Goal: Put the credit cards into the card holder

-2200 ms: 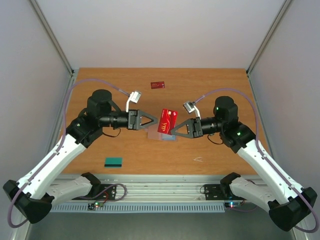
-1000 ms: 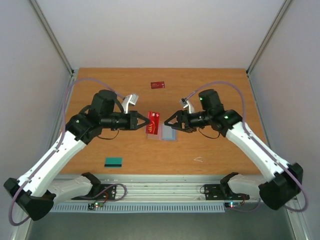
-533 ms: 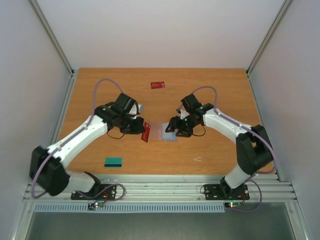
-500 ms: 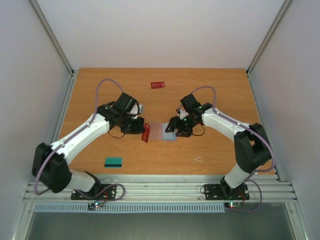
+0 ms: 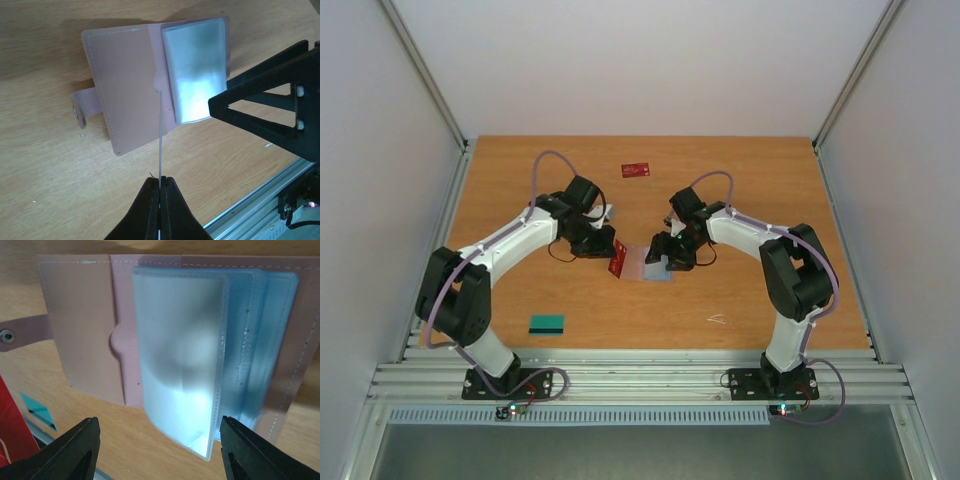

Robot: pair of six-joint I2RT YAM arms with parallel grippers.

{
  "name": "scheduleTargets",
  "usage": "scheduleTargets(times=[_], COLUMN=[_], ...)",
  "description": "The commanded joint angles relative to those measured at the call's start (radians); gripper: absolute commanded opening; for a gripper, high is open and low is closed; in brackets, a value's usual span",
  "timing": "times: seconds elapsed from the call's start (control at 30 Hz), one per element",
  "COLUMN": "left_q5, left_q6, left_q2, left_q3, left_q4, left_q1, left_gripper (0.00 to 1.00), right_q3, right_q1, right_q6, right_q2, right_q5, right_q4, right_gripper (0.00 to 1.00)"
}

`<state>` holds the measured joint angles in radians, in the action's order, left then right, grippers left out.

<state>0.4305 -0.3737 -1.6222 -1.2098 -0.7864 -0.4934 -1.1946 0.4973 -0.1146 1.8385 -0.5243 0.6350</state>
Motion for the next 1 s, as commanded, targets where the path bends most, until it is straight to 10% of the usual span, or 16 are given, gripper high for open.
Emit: scheduleTargets(times=[0.0, 0.97], left_q5=[0.034, 0.009], left_q6=[0.046, 0.029], left_q2=[-0.030, 0.055], left_q3=[-0.022, -0.041], left_q4=[0.032, -0.026], left_q1=[0.018, 0.021], left_gripper=[0.00, 0.00], right_q3=[-0.027, -0.094], right_q1=[-0.006, -0.005], right_q6=[0.022, -0.072], right_q2=[0.012, 0.143], right_q5=[0.030, -0.346], right_q4=[-0.005, -0.275], right_gripper=[0.67, 0.57])
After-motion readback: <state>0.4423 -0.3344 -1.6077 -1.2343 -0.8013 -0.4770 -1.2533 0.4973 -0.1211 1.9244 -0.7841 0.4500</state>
